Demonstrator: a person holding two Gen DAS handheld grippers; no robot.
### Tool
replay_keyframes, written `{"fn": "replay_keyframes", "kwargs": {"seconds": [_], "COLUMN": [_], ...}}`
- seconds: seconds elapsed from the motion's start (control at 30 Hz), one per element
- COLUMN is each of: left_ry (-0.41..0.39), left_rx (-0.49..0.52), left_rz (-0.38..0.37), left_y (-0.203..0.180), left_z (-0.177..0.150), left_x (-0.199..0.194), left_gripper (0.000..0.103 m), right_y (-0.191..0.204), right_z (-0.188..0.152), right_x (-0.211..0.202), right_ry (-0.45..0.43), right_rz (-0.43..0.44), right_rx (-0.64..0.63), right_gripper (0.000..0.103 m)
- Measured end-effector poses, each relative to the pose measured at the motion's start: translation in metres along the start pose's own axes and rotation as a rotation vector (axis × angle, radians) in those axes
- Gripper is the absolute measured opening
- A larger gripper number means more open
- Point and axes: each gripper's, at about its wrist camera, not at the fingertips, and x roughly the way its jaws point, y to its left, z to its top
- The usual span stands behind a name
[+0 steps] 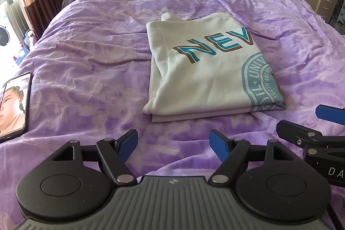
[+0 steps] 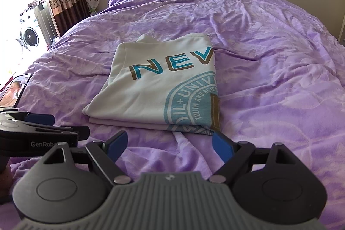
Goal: Fold small clothes
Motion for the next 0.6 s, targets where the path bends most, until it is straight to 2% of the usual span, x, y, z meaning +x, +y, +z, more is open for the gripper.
{"fn": "replay_keyframes", "kwargs": {"seconds": [0.6], "left_ry": [-0.016], "left_rx": [0.004], "left_rz": [0.006], "left_y": [0.0005], "left_z": [0.0007], "left_x": [-0.0024], "left_gripper": [0.088], "right_y": [0.0021], "right_z": [-0.0011], "right_x": [0.0004], "right_ry": [0.000], "right_rz": [0.003], "right_rx": [0.001], "right_gripper": [0.082]}}
